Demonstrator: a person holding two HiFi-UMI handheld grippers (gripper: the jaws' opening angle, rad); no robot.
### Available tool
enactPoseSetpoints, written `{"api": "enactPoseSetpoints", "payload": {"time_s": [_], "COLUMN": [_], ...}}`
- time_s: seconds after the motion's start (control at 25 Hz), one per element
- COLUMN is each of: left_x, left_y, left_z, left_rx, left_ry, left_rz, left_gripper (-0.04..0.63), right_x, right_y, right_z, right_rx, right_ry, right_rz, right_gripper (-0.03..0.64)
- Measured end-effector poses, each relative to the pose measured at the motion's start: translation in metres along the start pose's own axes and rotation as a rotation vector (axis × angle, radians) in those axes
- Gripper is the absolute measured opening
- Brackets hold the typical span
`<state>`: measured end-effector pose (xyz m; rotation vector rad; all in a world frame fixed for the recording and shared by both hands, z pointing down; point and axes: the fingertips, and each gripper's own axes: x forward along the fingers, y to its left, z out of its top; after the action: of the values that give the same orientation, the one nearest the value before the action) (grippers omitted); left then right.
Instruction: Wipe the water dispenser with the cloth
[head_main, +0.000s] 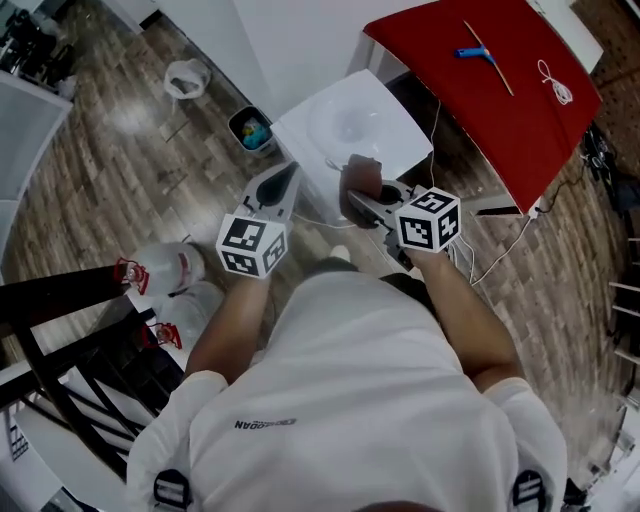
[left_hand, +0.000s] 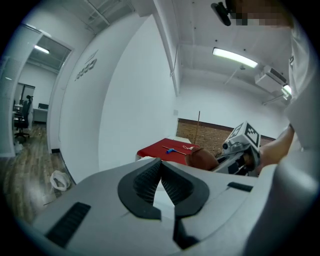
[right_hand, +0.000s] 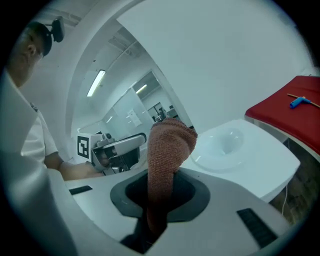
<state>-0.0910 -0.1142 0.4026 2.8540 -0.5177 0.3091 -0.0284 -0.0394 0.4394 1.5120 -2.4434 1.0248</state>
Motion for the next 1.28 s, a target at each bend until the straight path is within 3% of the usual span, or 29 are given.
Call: {"api": "enactPoseSetpoints", "payload": {"time_s": [0.24, 0.64, 0.96, 1.28], "left_x": [-0.021, -0.042, -0.02, -0.011], "left_y": [0.003, -0.013, -0.049, -0.087], "left_z": [-0.02, -0.017, -0.018, -0.016], "left_rx": [-0.064, -0.122, -0.169, -0.174], "left_ry": [0.007, -0.042, -0.049, -0.072], "left_rz": [0.111, 0.335, 0.467, 0.575], "left_gripper": [-0.008, -0.008, -0.008, -0.008], "right_x": [0.032, 0.045, 0.029, 0.007], "right_y": [0.002, -0.01, -0.045, -0.076], "right_z": [-0.011, 0.0, 0.002, 0.009], "right_rx": [0.021, 0.023, 0.092, 0.072], "right_ry": [0.171, 0.324, 0.409, 0.433], "right_rz": [0.133, 0.308, 0.38, 0.412], "right_gripper": [0.054, 0.054, 0.054, 0.054]}}
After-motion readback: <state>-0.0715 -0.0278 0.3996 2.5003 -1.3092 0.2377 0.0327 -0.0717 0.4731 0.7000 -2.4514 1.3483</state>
